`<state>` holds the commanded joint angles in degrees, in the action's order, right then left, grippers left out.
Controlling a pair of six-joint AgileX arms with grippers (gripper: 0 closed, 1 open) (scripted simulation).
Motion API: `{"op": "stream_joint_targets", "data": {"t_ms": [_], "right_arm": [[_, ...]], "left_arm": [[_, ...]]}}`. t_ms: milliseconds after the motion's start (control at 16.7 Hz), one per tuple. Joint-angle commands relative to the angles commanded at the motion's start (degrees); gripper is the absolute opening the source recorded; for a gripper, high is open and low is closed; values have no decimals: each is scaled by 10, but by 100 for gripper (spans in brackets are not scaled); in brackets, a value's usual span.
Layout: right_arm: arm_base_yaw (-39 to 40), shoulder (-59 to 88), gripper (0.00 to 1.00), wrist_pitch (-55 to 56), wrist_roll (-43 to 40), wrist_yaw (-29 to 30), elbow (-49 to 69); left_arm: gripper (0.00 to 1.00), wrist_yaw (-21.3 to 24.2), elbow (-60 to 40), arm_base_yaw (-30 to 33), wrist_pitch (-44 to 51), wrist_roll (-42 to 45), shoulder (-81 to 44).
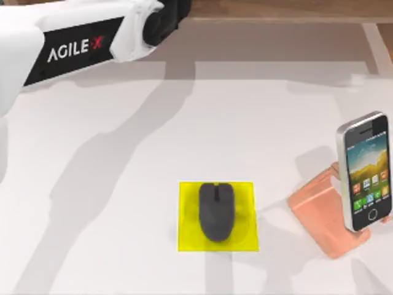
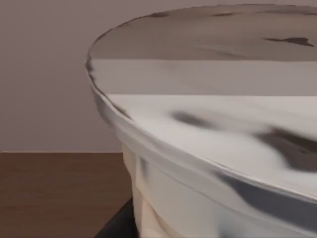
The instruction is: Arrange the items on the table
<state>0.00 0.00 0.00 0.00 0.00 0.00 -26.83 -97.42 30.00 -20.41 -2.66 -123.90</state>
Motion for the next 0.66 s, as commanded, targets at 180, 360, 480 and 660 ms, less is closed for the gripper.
{"op": "stream_joint_targets", "data": {"t_ms": [180, 360, 480, 660], "right_arm": [[0, 0, 100, 0, 0, 0, 0], [0, 0, 100, 0, 0, 0, 0], [0, 0, 100, 0, 0, 0, 0], [0, 0, 100, 0, 0, 0, 0]], "left_arm": [[83, 0, 0, 0, 0, 0, 0], [100, 0, 0, 0, 0, 0, 0], [100, 0, 0, 0, 0, 0, 0], [100, 0, 0, 0, 0, 0, 0]]}}
